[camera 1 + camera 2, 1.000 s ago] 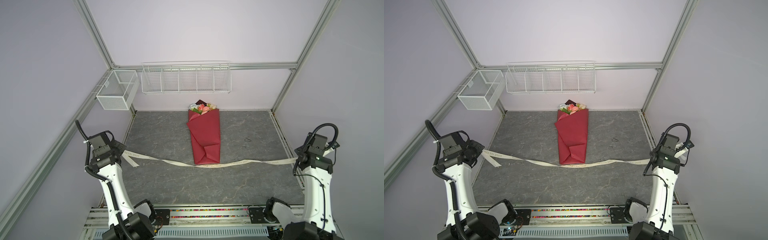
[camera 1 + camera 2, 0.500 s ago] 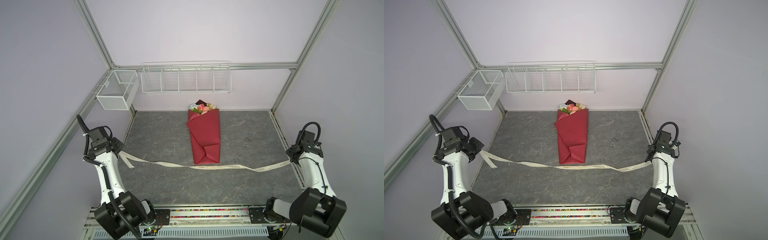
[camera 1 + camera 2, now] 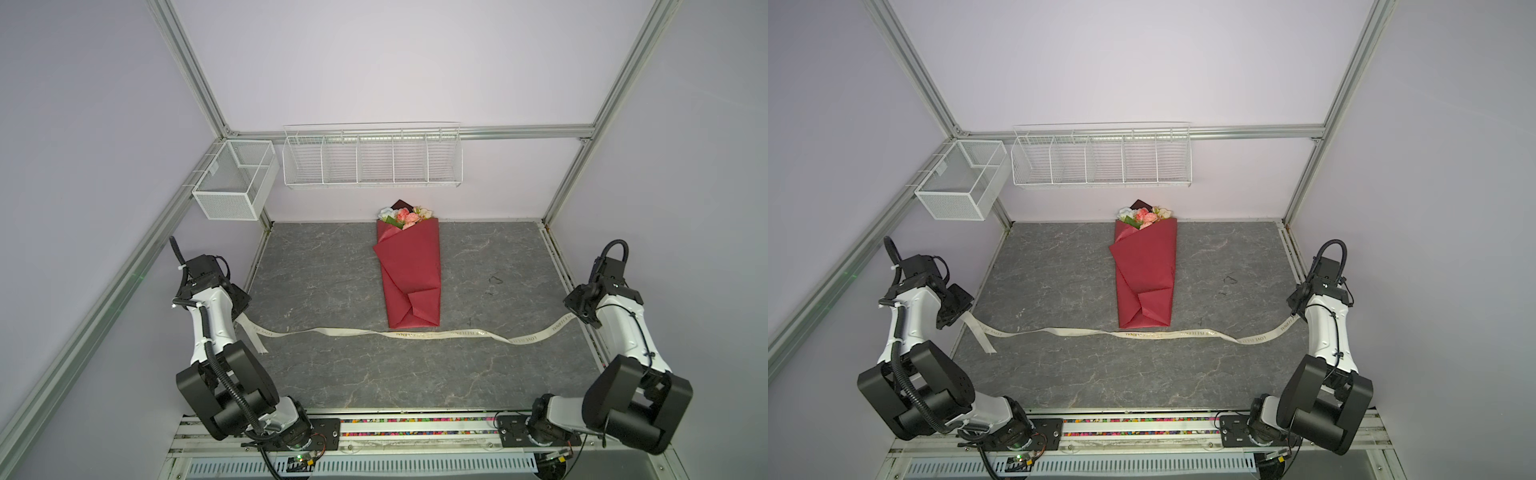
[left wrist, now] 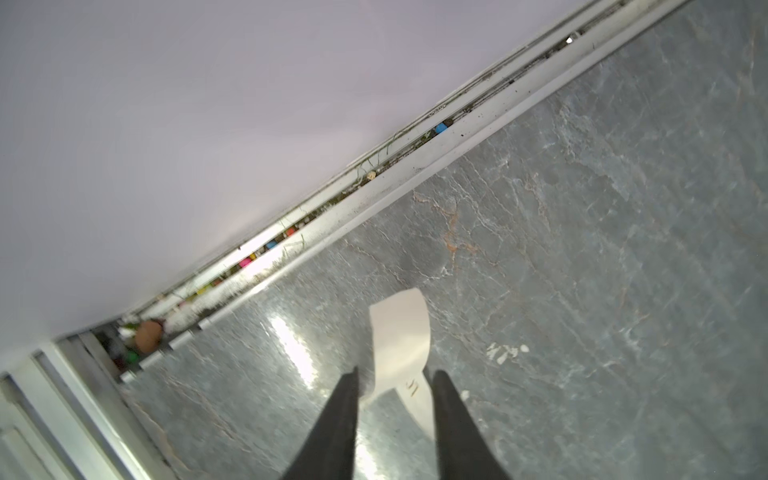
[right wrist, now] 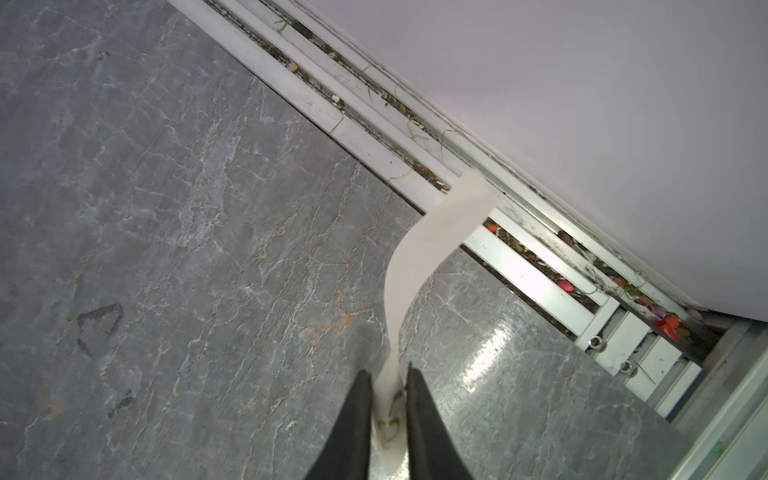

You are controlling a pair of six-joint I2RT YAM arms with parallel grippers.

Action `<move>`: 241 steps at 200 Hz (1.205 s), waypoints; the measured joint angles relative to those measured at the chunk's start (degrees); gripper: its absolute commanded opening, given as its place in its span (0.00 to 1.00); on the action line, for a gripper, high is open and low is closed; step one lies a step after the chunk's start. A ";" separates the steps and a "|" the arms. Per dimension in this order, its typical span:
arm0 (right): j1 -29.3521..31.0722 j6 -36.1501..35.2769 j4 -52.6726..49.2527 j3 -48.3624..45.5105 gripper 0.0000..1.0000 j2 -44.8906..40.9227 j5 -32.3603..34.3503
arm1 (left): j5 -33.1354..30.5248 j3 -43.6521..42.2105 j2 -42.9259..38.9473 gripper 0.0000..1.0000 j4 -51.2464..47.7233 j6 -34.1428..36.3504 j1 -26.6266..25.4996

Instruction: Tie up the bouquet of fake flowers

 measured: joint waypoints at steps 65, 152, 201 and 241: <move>1.49 -1.18 0.02 0.00 0.65 -4.68 -1.79 | 9.09 0.02 -5.90 0.58 -0.52 0.28 -1.22; 15.80 1.84 13.44 -4.81 0.72 -2.80 -29.05 | 27.71 -5.29 -4.94 0.68 12.63 -7.04 -31.34; 24.68 5.14 21.20 -4.48 0.71 2.03 -32.06 | 32.72 -5.99 3.72 0.70 24.59 -13.73 -39.58; 29.03 6.03 24.11 -0.48 0.72 9.46 -33.24 | 36.13 -4.22 11.56 0.73 30.40 -15.96 -40.37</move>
